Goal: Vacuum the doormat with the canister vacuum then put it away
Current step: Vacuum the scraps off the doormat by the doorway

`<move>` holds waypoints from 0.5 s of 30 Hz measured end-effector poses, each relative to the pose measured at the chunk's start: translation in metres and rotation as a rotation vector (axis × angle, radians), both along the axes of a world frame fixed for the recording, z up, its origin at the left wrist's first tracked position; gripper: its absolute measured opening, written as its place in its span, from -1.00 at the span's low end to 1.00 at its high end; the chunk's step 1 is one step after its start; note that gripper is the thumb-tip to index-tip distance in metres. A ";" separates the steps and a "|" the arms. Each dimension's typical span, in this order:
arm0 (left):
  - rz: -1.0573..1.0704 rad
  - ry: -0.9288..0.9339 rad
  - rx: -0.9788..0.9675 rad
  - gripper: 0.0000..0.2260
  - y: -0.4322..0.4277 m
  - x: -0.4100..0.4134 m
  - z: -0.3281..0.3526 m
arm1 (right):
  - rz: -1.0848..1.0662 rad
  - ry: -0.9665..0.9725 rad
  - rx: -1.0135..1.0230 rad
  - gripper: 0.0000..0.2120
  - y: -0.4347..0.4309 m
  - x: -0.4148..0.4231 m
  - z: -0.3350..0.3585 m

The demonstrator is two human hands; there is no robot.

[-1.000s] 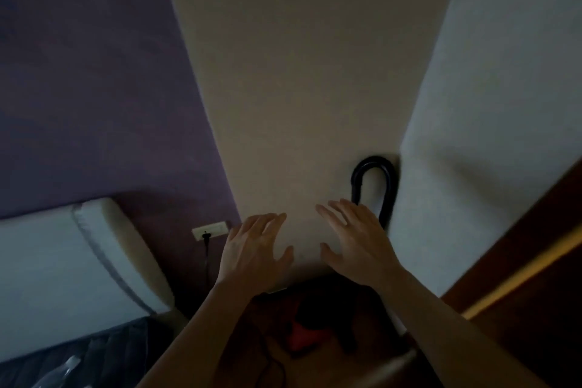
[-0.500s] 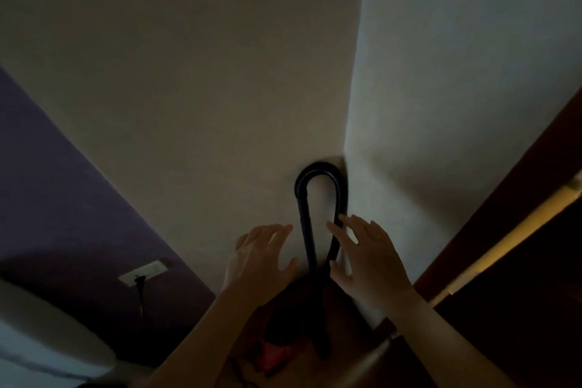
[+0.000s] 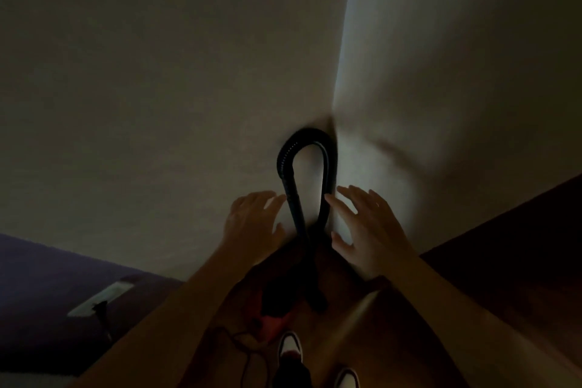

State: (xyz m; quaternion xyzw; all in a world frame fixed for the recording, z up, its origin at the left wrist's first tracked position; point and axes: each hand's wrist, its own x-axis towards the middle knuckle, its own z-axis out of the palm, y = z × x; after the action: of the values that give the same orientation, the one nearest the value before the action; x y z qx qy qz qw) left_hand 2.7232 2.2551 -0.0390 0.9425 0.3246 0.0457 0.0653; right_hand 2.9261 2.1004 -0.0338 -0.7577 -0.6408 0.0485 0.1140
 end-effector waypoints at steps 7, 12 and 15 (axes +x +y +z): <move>-0.387 -0.117 0.084 -0.56 0.058 0.034 -0.053 | -0.125 0.168 0.021 -0.33 0.065 0.002 -0.085; -0.764 0.163 0.308 -0.69 0.093 0.070 -0.067 | -0.204 0.331 0.007 -0.29 0.100 0.001 -0.137; -0.786 0.424 0.444 -0.85 0.099 0.092 -0.068 | -0.216 0.431 -0.032 -0.30 0.116 -0.001 -0.160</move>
State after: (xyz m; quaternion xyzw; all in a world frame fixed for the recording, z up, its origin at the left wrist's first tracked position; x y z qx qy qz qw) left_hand 2.8152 2.3537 -0.1071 0.9732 -0.0668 -0.1071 -0.1922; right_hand 2.9253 2.2164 -0.1937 -0.7958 -0.5159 0.2065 0.2407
